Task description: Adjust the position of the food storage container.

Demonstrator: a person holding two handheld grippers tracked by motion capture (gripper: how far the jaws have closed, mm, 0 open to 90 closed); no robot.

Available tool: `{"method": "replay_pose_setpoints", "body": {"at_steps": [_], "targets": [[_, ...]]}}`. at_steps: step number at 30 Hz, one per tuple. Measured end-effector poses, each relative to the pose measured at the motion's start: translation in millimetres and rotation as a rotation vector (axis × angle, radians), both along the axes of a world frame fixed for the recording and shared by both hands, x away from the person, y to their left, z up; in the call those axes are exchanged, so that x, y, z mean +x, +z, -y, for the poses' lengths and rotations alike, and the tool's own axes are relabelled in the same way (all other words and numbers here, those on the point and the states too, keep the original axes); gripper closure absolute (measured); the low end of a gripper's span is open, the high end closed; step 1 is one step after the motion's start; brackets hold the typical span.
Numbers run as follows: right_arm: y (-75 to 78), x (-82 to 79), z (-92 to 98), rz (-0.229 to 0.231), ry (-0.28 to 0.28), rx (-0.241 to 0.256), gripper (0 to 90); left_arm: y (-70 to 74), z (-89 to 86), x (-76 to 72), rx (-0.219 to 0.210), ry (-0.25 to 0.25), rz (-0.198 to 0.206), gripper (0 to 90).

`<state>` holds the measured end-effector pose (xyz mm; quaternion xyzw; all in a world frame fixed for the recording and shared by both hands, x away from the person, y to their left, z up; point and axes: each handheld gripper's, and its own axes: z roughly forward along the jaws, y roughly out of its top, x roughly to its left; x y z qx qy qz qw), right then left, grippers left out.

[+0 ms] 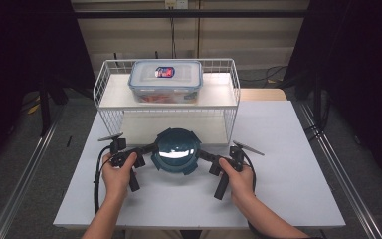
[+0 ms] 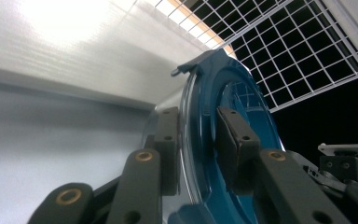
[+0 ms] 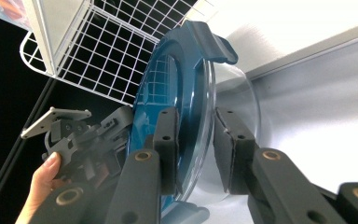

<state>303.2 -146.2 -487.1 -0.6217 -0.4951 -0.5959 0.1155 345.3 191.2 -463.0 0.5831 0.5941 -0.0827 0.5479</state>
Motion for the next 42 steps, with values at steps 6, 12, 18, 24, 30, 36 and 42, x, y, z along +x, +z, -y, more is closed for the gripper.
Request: {"method": "replay_pose_setpoints", "body": {"at_steps": [6,12,18,24,30,36,42], "targets": [[2.9,-6.2,4.1,-0.024,0.037,0.018,74.8,9.6,1.4,-11.9,0.014,-0.002,0.002,72.3],[2.6,-14.2,9.0,-0.075,0.054,0.043,75.3,12.3,0.6,-26.9,0.007,-0.01,-0.032,74.0],[3.6,-21.9,14.1,-0.111,0.055,0.062,75.2,8.3,-0.1,-42.4,-0.009,-0.031,-0.063,73.5],[-2.8,-17.8,5.4,-0.07,-0.037,0.038,72.5,-5.8,4.0,-45.0,-0.037,0.035,-0.076,66.6],[-8.1,-16.0,1.5,-0.024,-0.108,0.064,71.9,-13.3,5.1,-46.5,-0.078,0.084,-0.008,66.5],[-9.8,-17.0,-5.6,0.019,-0.155,0.04,68.5,-18.1,12.0,-43.9,-0.09,0.114,-0.013,54.4],[-14.8,-22.1,-11.5,0.046,-0.185,0.03,64.3,-21.2,9.3,-43.7,-0.145,0.137,-0.019,58.2]]}}
